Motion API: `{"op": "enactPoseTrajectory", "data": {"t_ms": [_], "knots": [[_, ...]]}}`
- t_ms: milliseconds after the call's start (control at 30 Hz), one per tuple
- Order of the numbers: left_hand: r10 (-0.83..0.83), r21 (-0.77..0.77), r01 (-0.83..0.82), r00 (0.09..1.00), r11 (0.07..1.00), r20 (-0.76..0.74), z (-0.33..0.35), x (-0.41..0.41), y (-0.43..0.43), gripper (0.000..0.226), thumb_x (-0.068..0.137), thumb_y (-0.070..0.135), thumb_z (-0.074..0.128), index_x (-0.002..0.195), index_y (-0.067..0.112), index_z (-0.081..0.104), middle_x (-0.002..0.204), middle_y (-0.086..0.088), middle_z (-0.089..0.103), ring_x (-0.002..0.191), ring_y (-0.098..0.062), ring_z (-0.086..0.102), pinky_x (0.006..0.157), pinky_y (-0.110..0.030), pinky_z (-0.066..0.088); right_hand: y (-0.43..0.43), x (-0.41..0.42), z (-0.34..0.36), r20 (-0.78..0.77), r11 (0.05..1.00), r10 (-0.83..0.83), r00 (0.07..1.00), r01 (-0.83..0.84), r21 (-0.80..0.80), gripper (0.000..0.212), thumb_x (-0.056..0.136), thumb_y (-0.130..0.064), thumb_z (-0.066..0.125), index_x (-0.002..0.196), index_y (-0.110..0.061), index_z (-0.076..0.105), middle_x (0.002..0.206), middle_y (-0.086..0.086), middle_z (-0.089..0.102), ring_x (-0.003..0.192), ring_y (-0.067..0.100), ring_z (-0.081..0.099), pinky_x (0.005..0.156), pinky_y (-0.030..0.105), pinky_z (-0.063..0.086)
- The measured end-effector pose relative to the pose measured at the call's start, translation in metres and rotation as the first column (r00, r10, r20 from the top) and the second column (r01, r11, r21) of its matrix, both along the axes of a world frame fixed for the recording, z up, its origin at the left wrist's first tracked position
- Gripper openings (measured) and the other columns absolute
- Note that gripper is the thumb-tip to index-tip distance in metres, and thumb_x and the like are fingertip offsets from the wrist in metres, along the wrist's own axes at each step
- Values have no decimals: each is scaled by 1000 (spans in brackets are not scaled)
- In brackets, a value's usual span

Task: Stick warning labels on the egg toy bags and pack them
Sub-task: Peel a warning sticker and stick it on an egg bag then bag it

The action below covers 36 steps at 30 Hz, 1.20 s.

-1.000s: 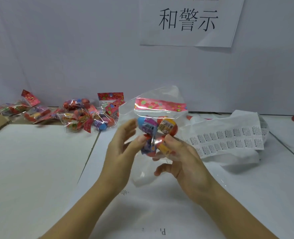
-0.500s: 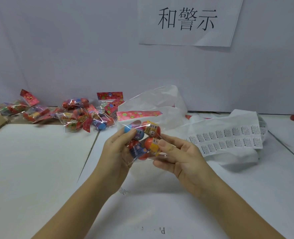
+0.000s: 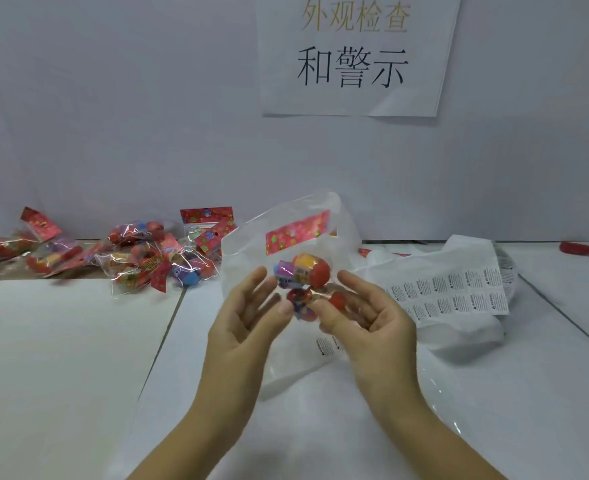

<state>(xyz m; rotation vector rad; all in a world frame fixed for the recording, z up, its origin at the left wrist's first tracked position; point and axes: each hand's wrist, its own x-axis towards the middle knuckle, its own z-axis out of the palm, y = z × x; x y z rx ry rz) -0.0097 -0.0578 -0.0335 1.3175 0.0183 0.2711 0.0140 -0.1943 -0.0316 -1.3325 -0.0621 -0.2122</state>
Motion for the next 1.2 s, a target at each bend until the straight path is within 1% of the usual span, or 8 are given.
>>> {"op": "enactPoseTrajectory", "data": {"t_ms": [133, 233, 433, 600, 833, 1000, 1100, 1200], "knots": [[-210, -164, 213, 977, 963, 31, 2, -3, -5, 72, 65, 35, 72, 134, 21, 55, 128, -2, 66, 120, -21, 62, 99, -33, 52, 5, -16, -7, 430, 858, 108, 896, 134, -495, 43, 76, -40, 74, 117, -32, 68, 111, -15, 69, 103, 9, 63, 89, 24, 50], [-213, -286, 200, 977, 937, -13, 9, -2, 2, 69, 68, 36, 71, 132, 13, 58, 124, -14, 67, 116, -28, 64, 99, -40, 52, 6, -20, -9, 460, 755, 312, 831, 78, -651, 45, 85, -45, 63, 126, -27, 63, 127, -15, 62, 117, 9, 54, 97, 28, 46], [-173, -339, 157, 985, 928, -16, 14, 4, 9, 60, 73, 12, 61, 133, 6, 54, 119, -13, 70, 101, -27, 70, 82, -36, 59, -7, -2, 8, 207, 961, 46, 977, 13, -275, 27, 79, -45, 74, 103, -34, 66, 96, -18, 69, 91, 3, 64, 78, 15, 49], [-204, -293, 180, 978, 939, -52, 13, 4, 12, 55, 72, 10, 67, 126, 8, 58, 112, -21, 70, 100, -35, 71, 74, -32, 59, -9, 12, 5, -82, 942, 318, 945, -324, -87, 33, 60, -46, 71, 80, -21, 77, 78, 2, 73, 65, 14, 67, 60, 23, 54], [-211, -211, 182, 969, 960, -125, 10, 7, 17, 60, 68, 13, 73, 126, 11, 59, 113, -19, 71, 99, -32, 71, 79, -34, 60, -13, 17, -3, -76, 930, 363, 929, -366, -34, 27, 57, -38, 76, 77, -20, 79, 73, 4, 72, 62, 14, 65, 59, 23, 52], [-166, -215, 134, 976, 967, -137, 11, 11, 22, 46, 69, 14, 69, 114, 9, 64, 101, -12, 76, 88, -24, 75, 66, -22, 58, -20, 25, -4, 5, 955, 185, 983, -178, -238, 7, 85, -19, 69, 85, -26, 73, 77, -5, 72, 65, 12, 65, 61, 22, 54], [-116, -214, 82, 982, 973, -152, 12, 15, 29, 41, 70, 21, 67, 110, 10, 65, 97, -7, 77, 85, -19, 75, 64, -22, 58, -34, 33, -9, 185, 728, 115, 976, 44, -685, 18, 87, -23, 68, 98, -37, 68, 91, -15, 68, 79, 4, 59, 73, 19, 48], [-59, -118, 39, 982, 992, -177, 10, 19, 37, 52, 65, 29, 69, 113, 8, 65, 93, -4, 77, 86, -18, 74, 78, -28, 57, -42, 41, -20, 194, 145, 200, 960, 167, -975, 60, 84, -41, 66, 139, -39, 43, 143, -7, 40, 122, 14, 34, 101, 30, 25]]}}
